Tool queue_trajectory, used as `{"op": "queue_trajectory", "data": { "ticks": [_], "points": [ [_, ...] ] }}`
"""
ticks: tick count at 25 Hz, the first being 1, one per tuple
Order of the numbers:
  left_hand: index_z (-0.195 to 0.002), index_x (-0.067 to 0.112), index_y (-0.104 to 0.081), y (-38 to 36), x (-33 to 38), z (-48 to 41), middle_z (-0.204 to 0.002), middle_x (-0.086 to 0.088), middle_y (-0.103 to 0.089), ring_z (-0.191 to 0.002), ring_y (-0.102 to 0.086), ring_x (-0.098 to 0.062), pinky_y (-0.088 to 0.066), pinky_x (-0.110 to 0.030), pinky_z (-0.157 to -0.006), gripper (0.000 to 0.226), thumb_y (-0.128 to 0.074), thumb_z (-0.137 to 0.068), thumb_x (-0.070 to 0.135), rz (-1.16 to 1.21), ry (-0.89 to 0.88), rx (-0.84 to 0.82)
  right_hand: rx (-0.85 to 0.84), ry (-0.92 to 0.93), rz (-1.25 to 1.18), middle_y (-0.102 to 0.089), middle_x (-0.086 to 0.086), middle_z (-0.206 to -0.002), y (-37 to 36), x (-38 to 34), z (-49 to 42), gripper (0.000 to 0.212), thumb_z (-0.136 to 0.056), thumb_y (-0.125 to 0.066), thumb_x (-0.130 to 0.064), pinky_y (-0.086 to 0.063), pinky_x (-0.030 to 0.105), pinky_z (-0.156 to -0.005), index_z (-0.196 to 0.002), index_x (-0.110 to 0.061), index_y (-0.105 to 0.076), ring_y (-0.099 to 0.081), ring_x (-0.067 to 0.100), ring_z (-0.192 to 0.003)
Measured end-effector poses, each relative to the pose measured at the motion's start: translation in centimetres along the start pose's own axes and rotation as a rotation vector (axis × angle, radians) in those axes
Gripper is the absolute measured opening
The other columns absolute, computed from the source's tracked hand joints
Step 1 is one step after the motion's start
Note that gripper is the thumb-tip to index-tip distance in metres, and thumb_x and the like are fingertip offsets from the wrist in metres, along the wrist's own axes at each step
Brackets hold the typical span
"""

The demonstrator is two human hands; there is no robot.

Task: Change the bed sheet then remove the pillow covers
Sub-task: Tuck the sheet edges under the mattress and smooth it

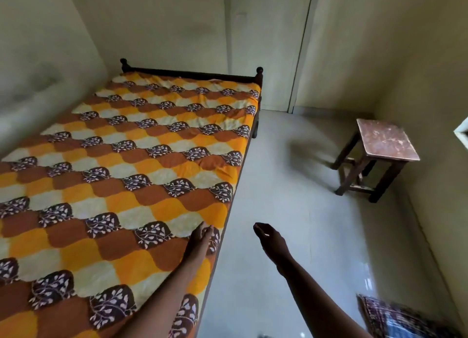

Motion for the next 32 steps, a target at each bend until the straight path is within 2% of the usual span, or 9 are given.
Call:
{"op": "queue_trajectory", "data": {
  "ticks": [5, 8, 10, 12, 14, 16, 18, 23, 32],
  "points": [
    [-0.148, 0.019, -0.018, 0.8, 1.4, -11.1, -0.154, -0.008, -0.021, -0.141, -0.022, -0.023, -0.023, -0.038, -0.112, 0.064, -0.036, -0.095, 0.050, -0.380, -0.053, 0.208, -0.111, 0.196, 0.216, -0.055, 0.003, -0.133, -2.8, -4.5, -14.3, 0.037, -0.096, -0.047, -0.035, -0.042, 0.025, -0.094, -0.128, -0.018, -0.054, -0.051, 0.017, -0.121],
    [-0.149, 0.020, -0.011, 0.4, -0.5, -17.9, -0.157, -0.003, -0.012, -0.145, -0.010, -0.020, -0.012, -0.041, -0.115, 0.103, 0.003, -0.070, 0.085, -0.589, -0.053, 0.245, -0.236, 0.362, 0.417, -0.042, 0.000, -0.145, -5.9, -6.4, -23.4, 0.041, -0.098, -0.042, -0.036, -0.035, 0.027, -0.102, -0.135, -0.020, -0.047, -0.039, 0.016, -0.133],
    [-0.149, 0.017, -0.013, 0.0, -2.4, -22.5, -0.156, -0.004, -0.014, -0.144, -0.013, -0.021, -0.015, -0.044, -0.114, 0.110, 0.018, -0.066, 0.083, -0.725, -0.078, 0.239, -0.328, 0.469, 0.523, -0.026, -0.003, -0.154, -8.8, -7.1, -28.8, 0.052, -0.095, -0.030, -0.048, -0.026, 0.029, -0.111, -0.141, -0.025, -0.037, -0.022, 0.014, -0.142],
    [-0.144, 0.011, -0.032, -1.0, -4.8, -26.6, -0.151, -0.008, -0.028, -0.138, -0.032, -0.027, -0.027, -0.046, -0.111, 0.087, 0.002, -0.087, 0.068, -0.859, -0.124, 0.180, -0.407, 0.586, 0.618, -0.015, -0.003, -0.157, -12.9, -6.9, -34.1, 0.064, -0.089, -0.016, -0.058, -0.012, 0.031, -0.117, -0.145, -0.029, -0.031, -0.008, 0.014, -0.146],
    [-0.133, 0.010, -0.049, -1.6, -7.3, -29.1, -0.146, -0.010, -0.038, -0.134, -0.037, -0.027, -0.023, -0.044, -0.111, 0.068, -0.015, -0.095, 0.055, -0.917, -0.120, 0.150, -0.526, 0.698, 0.764, -0.008, -0.001, -0.158, -17.6, -6.1, -38.6, 0.072, -0.085, -0.005, -0.060, -0.004, 0.036, -0.119, -0.147, -0.027, -0.025, -0.001, 0.017, -0.146],
    [-0.133, 0.011, -0.049, -2.2, -9.4, -29.5, -0.146, -0.010, -0.039, -0.136, -0.031, -0.024, -0.019, -0.045, -0.113, 0.060, -0.026, -0.093, 0.049, -0.981, -0.163, 0.223, -0.586, 0.877, 0.942, -0.012, 0.004, -0.157, -21.3, -4.8, -42.1, 0.077, -0.086, 0.003, -0.059, -0.003, 0.044, -0.118, -0.147, -0.022, -0.026, -0.006, 0.021, -0.146],
    [-0.142, 0.017, -0.037, -2.5, -9.8, -29.1, -0.151, -0.006, -0.030, -0.140, -0.025, -0.021, -0.021, -0.047, -0.113, 0.062, -0.034, -0.087, 0.046, -1.033, -0.215, 0.294, -0.464, 1.078, 1.081, -0.028, 0.004, -0.153, -22.8, -3.8, -44.6, 0.070, -0.092, -0.004, -0.057, -0.014, 0.051, -0.116, -0.143, -0.022, -0.035, -0.023, 0.024, -0.142],
    [-0.145, 0.019, -0.031, -2.6, -9.8, -29.7, -0.154, -0.003, -0.024, -0.141, -0.024, -0.023, -0.025, -0.052, -0.110, 0.065, -0.035, -0.085, 0.044, -1.108, -0.185, 0.297, -0.258, 0.987, 1.138, -0.007, -0.003, -0.158, -20.9, -4.0, -49.7, 0.067, -0.090, -0.005, -0.057, 0.006, 0.044, -0.116, -0.149, -0.028, -0.009, -0.003, 0.018, -0.146],
    [-0.145, 0.018, -0.031, -2.6, -9.7, -29.6, -0.154, -0.005, -0.024, -0.141, -0.024, -0.025, -0.023, -0.053, -0.111, 0.061, -0.022, -0.091, 0.046, -1.107, -0.166, 0.279, 0.100, 0.658, 0.904, -0.011, -0.005, -0.157, -12.1, -2.3, -53.3, 0.065, -0.091, -0.008, -0.058, 0.002, 0.042, -0.118, -0.149, -0.029, -0.014, -0.003, 0.014, -0.146]
  ]
}}
Point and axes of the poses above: each hand's wrist, its own z-axis away from the middle knuckle, its own y-axis out of the back of the hand, x = y × z, the point moved 2 cm from there along -z, towards the middle knuckle
